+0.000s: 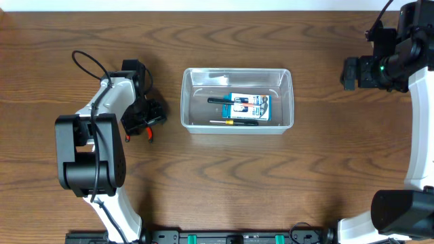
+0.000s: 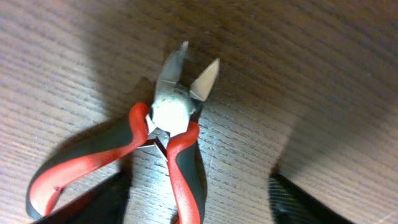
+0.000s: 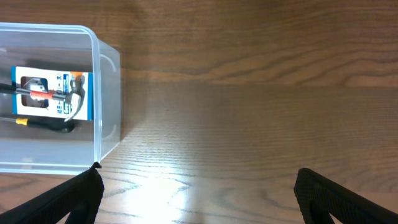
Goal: Pack container
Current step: 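Grasp the red-black pliers with the left gripper, then lift pliers with left gripper and carry over the container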
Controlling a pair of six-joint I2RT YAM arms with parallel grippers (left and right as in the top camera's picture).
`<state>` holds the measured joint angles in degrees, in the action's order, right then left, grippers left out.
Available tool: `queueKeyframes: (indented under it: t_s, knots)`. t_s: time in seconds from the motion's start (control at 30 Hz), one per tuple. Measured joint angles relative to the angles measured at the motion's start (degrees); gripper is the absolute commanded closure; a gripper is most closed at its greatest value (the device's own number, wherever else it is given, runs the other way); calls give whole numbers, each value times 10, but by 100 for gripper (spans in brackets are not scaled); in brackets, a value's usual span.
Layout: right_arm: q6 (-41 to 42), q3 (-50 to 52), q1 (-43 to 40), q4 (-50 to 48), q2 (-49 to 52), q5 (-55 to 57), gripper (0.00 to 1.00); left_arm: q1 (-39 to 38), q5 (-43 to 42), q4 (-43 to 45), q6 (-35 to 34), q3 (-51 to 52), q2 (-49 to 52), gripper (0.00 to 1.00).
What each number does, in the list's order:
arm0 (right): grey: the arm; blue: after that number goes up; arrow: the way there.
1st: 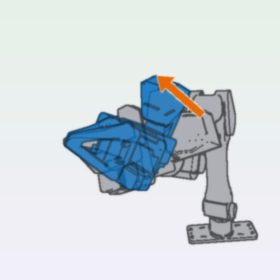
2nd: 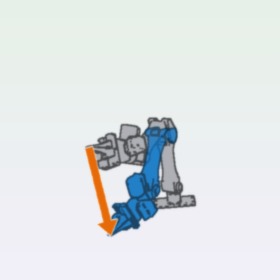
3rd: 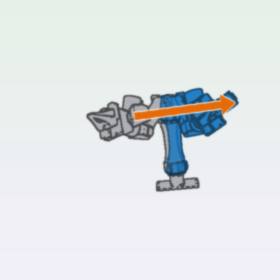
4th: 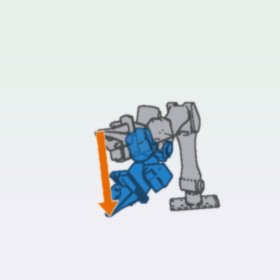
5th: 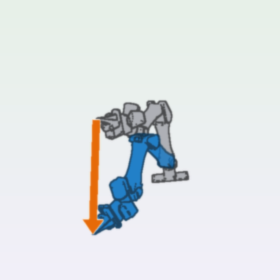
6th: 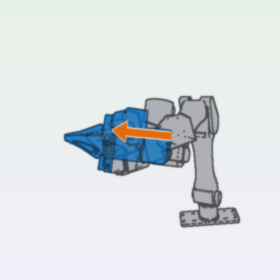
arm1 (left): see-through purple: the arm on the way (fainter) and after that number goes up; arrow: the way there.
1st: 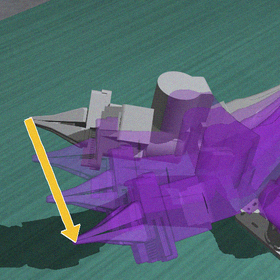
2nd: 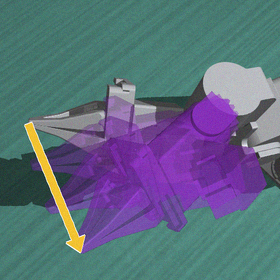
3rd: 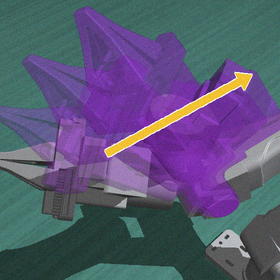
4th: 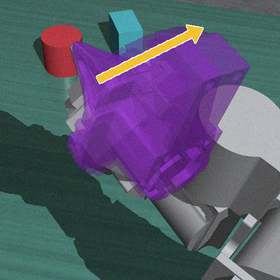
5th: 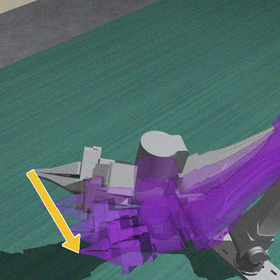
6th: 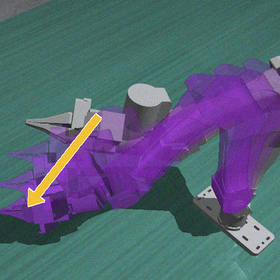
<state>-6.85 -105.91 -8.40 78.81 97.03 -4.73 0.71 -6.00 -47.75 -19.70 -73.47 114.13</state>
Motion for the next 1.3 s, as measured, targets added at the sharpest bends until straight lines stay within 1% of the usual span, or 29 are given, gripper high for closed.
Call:
queueKeyframes:
  t_s: [0.07, 0.13, 0.2, 0.27, 0.53, 0.63, 0.67, 0.73, 1.0, 1.13, 1.23, 1.3]
  knots:
    - [0, 0, 0, 0, 0, 0, 1, 0, 0, 0, 1, 0, 0, 50]
    - [0, 0, 0, 0, 0, 0, 1, 0, 0, 0, -1, 0, 0, 51]
    - [0, 0, 0, 0, 0, 0, 1, 0, 1, 0, 0, 0, 0, 55]
    - [0, 0, 0, 0, 0, 0, 1, 0, 0, 0, 0, 0, 0, 57]
    - [0, 0, 0, 0, 0, 0, 1, 0, 0, 0, 0, 0, 0, 73]
    - [0, 0, 0, 0, 0, 0, 1, 0, 0, 0, 0, 0, 0, 81]
    - [0, 0, 0, 0, 0, 0, 1, 0, 0, 0, 0, 0, 0, 81]
    - [0, 0, 0, 0, 0, 0, 1, 0, 0, 0, -1, 0, 0, 94]
    - [0, 0, 0, -1, 0, 0, 1, -1, 9, -7, 0, -1, -1, 94]
    - [16, 0, -12, -11, 0, -3, 1, -1, 21, -36, 14, -1, -6, 94]
    - [43, 0, -43, -16, 0, -6, 1, -1, 25, -50, 28, -1, -41, 94]
    - [66, 0, -81, -15, 0, -10, 1, -2, 27, -50, 43, -2, -97, 94]
